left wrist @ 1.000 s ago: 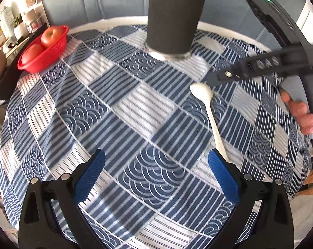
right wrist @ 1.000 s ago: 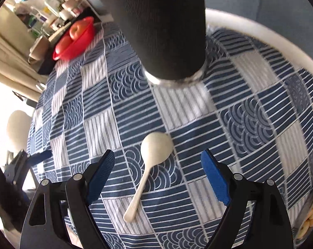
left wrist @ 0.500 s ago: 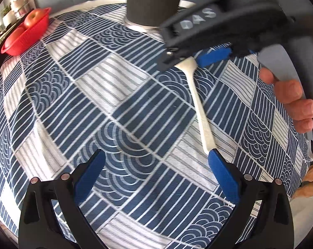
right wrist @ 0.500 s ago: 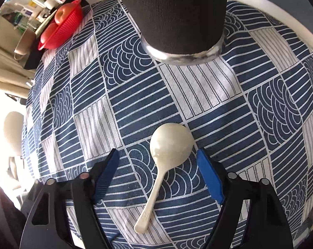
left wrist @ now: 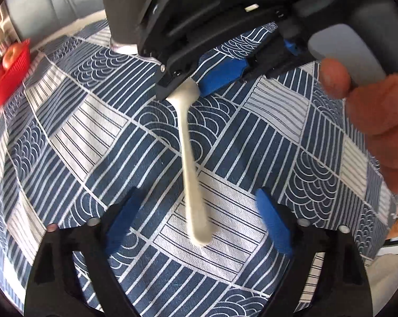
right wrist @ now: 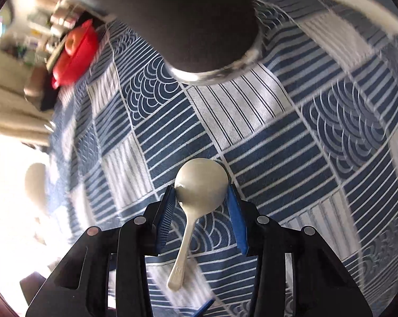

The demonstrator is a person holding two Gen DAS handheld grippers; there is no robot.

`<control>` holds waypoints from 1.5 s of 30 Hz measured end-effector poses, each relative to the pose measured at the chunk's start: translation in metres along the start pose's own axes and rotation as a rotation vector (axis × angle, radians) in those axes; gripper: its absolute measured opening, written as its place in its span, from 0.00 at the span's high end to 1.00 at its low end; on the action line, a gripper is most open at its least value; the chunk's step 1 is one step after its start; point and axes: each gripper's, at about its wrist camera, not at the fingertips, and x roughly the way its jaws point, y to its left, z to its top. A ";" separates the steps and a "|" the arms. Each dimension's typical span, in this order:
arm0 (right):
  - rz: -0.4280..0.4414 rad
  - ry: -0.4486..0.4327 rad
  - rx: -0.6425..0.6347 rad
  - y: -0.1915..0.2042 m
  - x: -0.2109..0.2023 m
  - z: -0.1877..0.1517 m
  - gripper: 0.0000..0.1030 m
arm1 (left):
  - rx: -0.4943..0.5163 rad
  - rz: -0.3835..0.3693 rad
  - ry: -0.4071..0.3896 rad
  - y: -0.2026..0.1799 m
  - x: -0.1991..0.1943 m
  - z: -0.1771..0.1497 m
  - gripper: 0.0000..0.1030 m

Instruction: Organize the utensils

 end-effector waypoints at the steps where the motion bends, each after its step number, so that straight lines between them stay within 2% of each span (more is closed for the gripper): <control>1: 0.027 0.000 0.023 -0.005 -0.001 -0.001 0.64 | 0.006 0.006 -0.004 -0.001 -0.002 0.001 0.38; 2: 0.066 0.000 0.061 -0.013 -0.003 -0.001 0.64 | 0.003 0.015 -0.003 0.000 -0.004 0.003 0.58; 3: 0.093 0.001 0.089 -0.019 -0.003 -0.001 0.64 | -0.005 0.020 0.001 0.001 -0.005 0.004 0.71; 4: 0.110 0.000 0.111 -0.023 -0.004 -0.001 0.66 | -0.017 0.016 0.010 0.004 -0.005 0.007 0.89; 6: 0.140 0.004 0.136 -0.030 -0.005 -0.004 0.67 | -0.038 -0.042 0.024 0.009 -0.005 0.008 0.89; 9: 0.151 -0.006 0.144 -0.037 -0.009 -0.009 0.68 | -0.049 -0.080 0.027 0.014 -0.009 0.010 0.89; 17: 0.249 -0.060 0.185 -0.046 -0.034 -0.005 0.68 | -0.027 -0.115 -0.036 0.009 -0.045 0.026 0.88; 28: 0.418 -0.181 0.197 -0.037 -0.093 0.009 0.68 | 0.085 -0.069 -0.098 0.015 -0.096 0.070 0.88; 38: 0.480 -0.308 0.179 -0.010 -0.163 0.027 0.68 | 0.225 -0.043 -0.161 0.017 -0.149 0.117 0.88; 45: 0.516 -0.346 0.209 0.010 -0.181 0.059 0.68 | 0.279 -0.036 -0.175 0.039 -0.169 0.156 0.88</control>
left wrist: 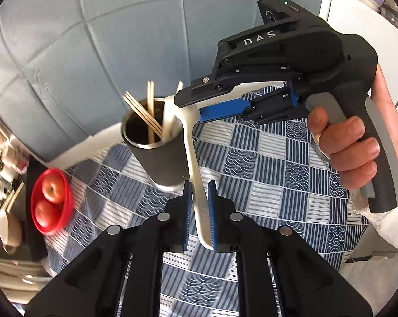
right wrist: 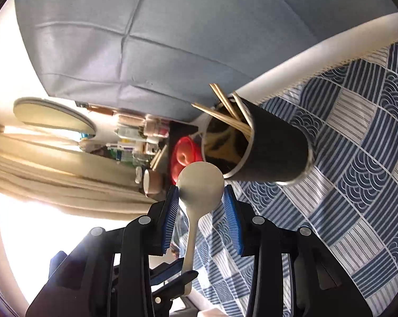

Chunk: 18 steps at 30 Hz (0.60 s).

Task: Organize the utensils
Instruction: 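Carry the white spoon into the black cup with the right tool and open it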

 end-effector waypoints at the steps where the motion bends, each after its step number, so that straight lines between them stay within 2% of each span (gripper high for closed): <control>1: 0.003 -0.004 0.003 0.002 0.002 0.003 0.68 | 0.005 0.000 0.000 0.004 -0.001 0.003 0.88; 6: 0.026 -0.030 0.042 0.008 0.013 0.022 0.67 | 0.043 -0.013 0.019 0.026 0.000 0.024 0.88; 8: 0.006 -0.036 0.068 0.005 0.022 0.029 0.64 | 0.055 -0.011 0.038 0.033 0.005 0.030 0.90; 9: -0.012 -0.029 0.084 0.001 0.027 0.032 0.54 | 0.050 -0.032 0.063 0.039 0.009 0.035 0.90; 10: -0.027 -0.020 0.103 -0.003 0.033 0.034 0.34 | 0.043 -0.046 0.075 0.044 0.012 0.041 0.87; 11: -0.034 -0.026 0.122 -0.007 0.037 0.035 0.31 | 0.053 -0.023 0.060 0.049 0.012 0.047 0.67; 12: -0.036 -0.046 0.132 -0.010 0.037 0.036 0.31 | 0.062 -0.001 0.045 0.051 0.010 0.051 0.52; 13: -0.038 -0.058 0.133 -0.012 0.036 0.036 0.30 | 0.069 0.015 0.028 0.055 0.009 0.054 0.25; 14: -0.042 -0.070 0.132 -0.014 0.033 0.036 0.30 | 0.069 0.013 0.010 0.058 0.008 0.056 0.20; 16: -0.054 -0.083 0.120 -0.015 0.028 0.036 0.27 | 0.052 -0.039 -0.017 0.066 0.005 0.059 0.19; 18: -0.088 -0.097 0.090 -0.014 0.021 0.036 0.26 | 0.046 -0.034 -0.045 0.071 0.003 0.058 0.12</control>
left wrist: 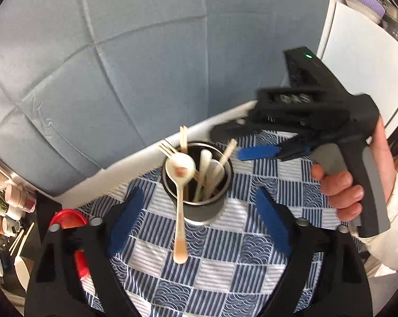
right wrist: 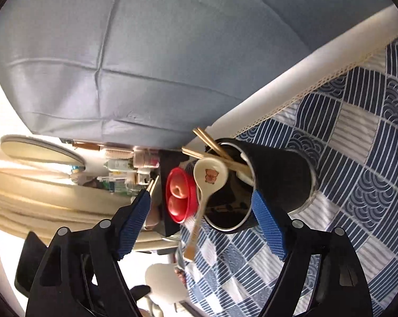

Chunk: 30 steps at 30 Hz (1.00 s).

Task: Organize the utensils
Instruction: 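Carry the white spoon into the black cup with the right tool and open it, then move the left tool to the long white spoon and grasp its handle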

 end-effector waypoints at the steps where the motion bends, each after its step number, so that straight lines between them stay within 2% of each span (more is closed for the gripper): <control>1: -0.021 -0.004 -0.008 0.000 -0.003 0.000 0.24 | -0.004 0.000 -0.011 0.002 0.000 -0.001 0.08; 8: -0.098 0.010 -0.078 0.002 -0.007 -0.011 0.21 | -0.075 -0.015 -0.011 0.021 0.005 -0.021 0.07; 16: -0.306 0.000 -0.251 0.023 0.006 -0.024 0.21 | -0.157 -0.001 0.018 0.038 0.008 -0.052 0.06; 24: -0.305 0.027 -0.281 0.026 0.013 -0.033 0.21 | -0.229 0.020 0.042 0.059 0.013 -0.092 0.06; 30: -0.300 0.043 -0.280 0.016 0.022 -0.048 0.21 | -0.281 0.021 0.089 0.075 0.030 -0.122 0.06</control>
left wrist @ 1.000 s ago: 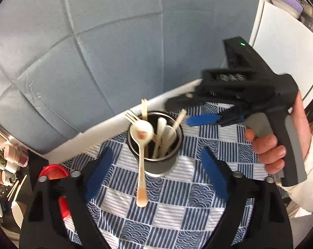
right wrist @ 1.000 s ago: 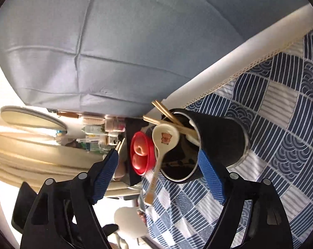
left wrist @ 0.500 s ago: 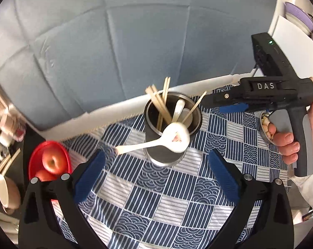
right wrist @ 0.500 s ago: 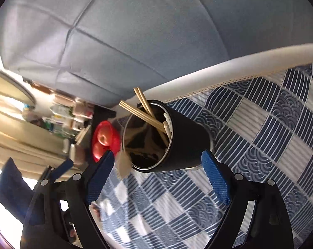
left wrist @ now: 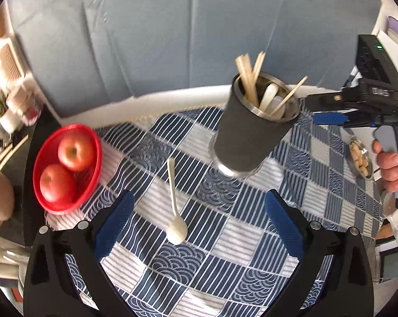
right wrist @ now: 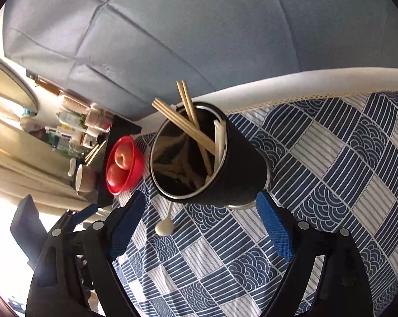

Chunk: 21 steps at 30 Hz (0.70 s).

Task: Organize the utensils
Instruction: 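Move the left tool to the long white spoon and grasp its handle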

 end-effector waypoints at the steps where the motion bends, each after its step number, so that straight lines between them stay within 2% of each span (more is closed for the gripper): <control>1: -0.002 0.003 0.003 -0.001 0.002 -0.002 0.21 | -0.006 -0.004 0.010 0.003 0.005 -0.004 0.06; 7: -0.045 0.020 0.014 -0.012 0.009 -0.016 0.21 | -0.031 -0.009 0.075 0.019 0.041 -0.025 0.06; 11: -0.103 0.026 0.011 -0.022 0.011 -0.024 0.21 | -0.036 -0.018 0.111 0.028 0.066 -0.036 0.06; 21: -0.212 0.051 0.027 -0.051 0.017 -0.046 0.21 | -0.005 -0.040 0.180 0.042 0.119 -0.040 0.06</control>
